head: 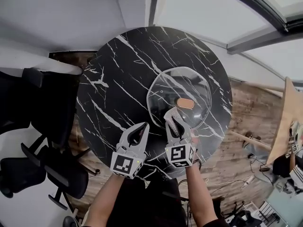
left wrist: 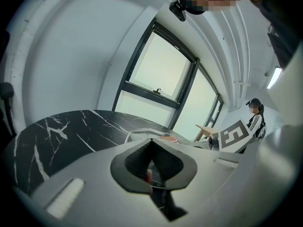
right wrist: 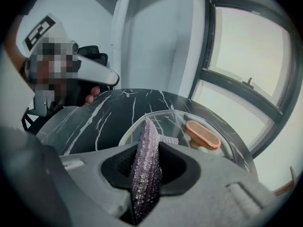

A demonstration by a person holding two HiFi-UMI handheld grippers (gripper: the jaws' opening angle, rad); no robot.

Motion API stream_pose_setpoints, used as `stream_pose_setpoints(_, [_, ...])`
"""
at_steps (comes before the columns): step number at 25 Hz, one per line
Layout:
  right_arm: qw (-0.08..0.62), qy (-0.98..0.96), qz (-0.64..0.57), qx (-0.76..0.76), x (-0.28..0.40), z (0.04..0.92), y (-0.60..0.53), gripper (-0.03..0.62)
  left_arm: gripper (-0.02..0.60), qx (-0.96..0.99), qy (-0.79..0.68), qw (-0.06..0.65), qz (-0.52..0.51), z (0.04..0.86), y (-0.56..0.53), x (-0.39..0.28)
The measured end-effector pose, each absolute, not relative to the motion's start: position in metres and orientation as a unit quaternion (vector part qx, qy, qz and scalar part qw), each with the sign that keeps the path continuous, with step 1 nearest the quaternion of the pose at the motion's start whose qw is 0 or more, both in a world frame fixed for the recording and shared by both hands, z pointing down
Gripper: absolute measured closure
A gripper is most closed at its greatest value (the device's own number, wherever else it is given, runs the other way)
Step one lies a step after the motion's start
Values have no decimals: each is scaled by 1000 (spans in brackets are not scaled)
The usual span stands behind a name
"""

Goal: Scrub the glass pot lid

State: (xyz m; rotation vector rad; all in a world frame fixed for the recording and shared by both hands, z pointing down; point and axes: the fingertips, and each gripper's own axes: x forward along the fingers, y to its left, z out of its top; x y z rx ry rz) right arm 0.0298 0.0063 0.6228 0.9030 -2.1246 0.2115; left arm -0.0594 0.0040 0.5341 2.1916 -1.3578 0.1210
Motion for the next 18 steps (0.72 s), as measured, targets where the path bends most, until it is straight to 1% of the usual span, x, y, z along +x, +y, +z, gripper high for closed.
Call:
stream_pose_setpoints(5, [404, -853, 83, 320, 0, 629, 23, 513, 578, 818, -505, 271, 45, 534, 5, -64])
stream_pose_setpoints(7, [394, -866, 108, 289, -15, 630, 33, 513, 578, 818, -505, 271, 46, 533, 5, -66])
stream_pose_setpoints(9, [354, -887, 173, 241, -34, 624, 45, 513, 578, 817, -506, 271, 47, 533, 6, -68])
stream_pose_setpoints(11, [296, -899, 230, 226, -42, 611, 48, 514, 578, 817, -508, 270, 47, 534, 8, -70])
stream_pose_setpoints(13, [255, -906, 226, 250, -32, 594, 43, 514, 578, 816, -509, 271, 46, 529, 7, -71])
stream_pose_setpoints(15, [224, -907, 194, 299, -9, 570, 31, 514, 578, 815, -510, 270, 44, 525, 5, -71])
stream_pose_setpoints(16, [215, -901, 171, 336, 5, 557, 22, 514, 578, 815, -511, 270, 44, 525, 4, -71])
stream_pose_setpoints(18, [219, -876, 116, 414, 39, 537, 3, 514, 578, 815, -513, 267, 46, 527, 1, -69])
